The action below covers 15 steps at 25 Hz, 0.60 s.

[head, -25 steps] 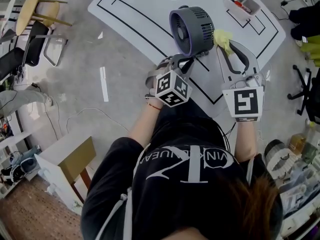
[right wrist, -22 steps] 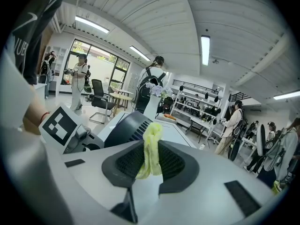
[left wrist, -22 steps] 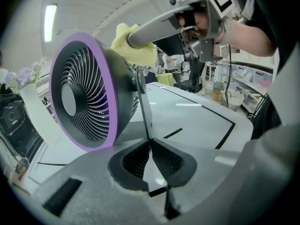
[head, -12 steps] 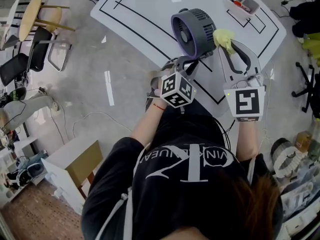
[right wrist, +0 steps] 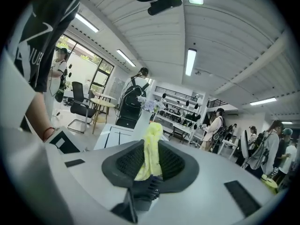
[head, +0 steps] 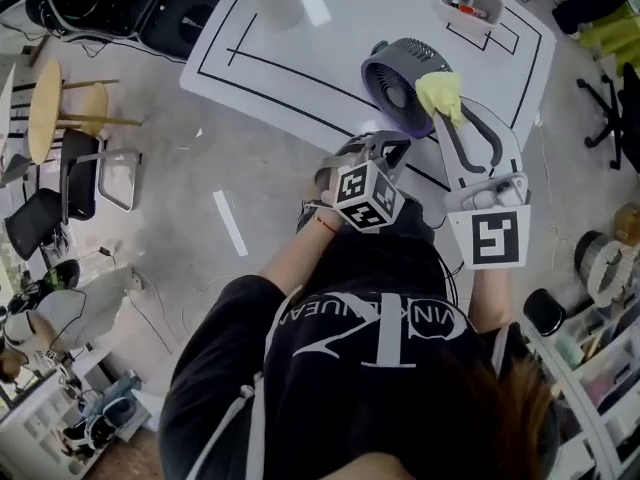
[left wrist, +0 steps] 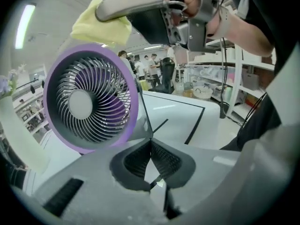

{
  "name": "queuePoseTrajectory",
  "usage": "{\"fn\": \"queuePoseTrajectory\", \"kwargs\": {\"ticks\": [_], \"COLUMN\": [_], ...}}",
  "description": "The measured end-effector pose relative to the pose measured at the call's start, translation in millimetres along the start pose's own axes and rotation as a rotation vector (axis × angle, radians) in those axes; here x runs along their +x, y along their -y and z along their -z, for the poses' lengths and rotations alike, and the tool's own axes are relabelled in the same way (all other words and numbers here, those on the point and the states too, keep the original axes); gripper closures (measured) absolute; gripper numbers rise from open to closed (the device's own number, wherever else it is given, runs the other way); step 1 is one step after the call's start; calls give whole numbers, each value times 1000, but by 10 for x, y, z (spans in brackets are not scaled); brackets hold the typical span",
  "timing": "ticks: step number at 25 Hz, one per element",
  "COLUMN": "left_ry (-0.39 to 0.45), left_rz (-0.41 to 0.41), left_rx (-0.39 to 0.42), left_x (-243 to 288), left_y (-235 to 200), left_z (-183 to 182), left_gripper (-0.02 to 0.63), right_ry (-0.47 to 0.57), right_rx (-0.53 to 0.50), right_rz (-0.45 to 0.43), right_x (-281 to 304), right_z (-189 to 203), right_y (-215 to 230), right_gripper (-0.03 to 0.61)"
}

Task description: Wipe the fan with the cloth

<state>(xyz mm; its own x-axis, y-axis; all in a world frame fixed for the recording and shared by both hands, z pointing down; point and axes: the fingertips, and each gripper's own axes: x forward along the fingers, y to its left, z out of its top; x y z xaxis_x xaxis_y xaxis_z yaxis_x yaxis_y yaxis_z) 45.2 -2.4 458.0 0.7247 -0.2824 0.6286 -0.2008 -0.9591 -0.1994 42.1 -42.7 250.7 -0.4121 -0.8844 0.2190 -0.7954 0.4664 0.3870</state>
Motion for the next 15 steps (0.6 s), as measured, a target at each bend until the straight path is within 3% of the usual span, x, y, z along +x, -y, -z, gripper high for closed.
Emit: {"fn": "queuePoseTrajectory", "kwargs": {"ticks": [4,11,15], "left_ry": [37,81,125], "left_rz": [69,84,69], "left_rx": [37,16,-51], "left_x": [-221,-565,-707], "left_y": [-143,-680,-1000], "left_z": [219,609,712], "left_gripper": [603,603,603], "right_ry": [-76,-210,-269], "right_rx": [26,76,-11], "right_rz": [73,156,200], "right_x": [127,565,858], "right_z": [-27,185,221], "right_y": [-352,-771,-804], "right_gripper": [494,494,494]}}
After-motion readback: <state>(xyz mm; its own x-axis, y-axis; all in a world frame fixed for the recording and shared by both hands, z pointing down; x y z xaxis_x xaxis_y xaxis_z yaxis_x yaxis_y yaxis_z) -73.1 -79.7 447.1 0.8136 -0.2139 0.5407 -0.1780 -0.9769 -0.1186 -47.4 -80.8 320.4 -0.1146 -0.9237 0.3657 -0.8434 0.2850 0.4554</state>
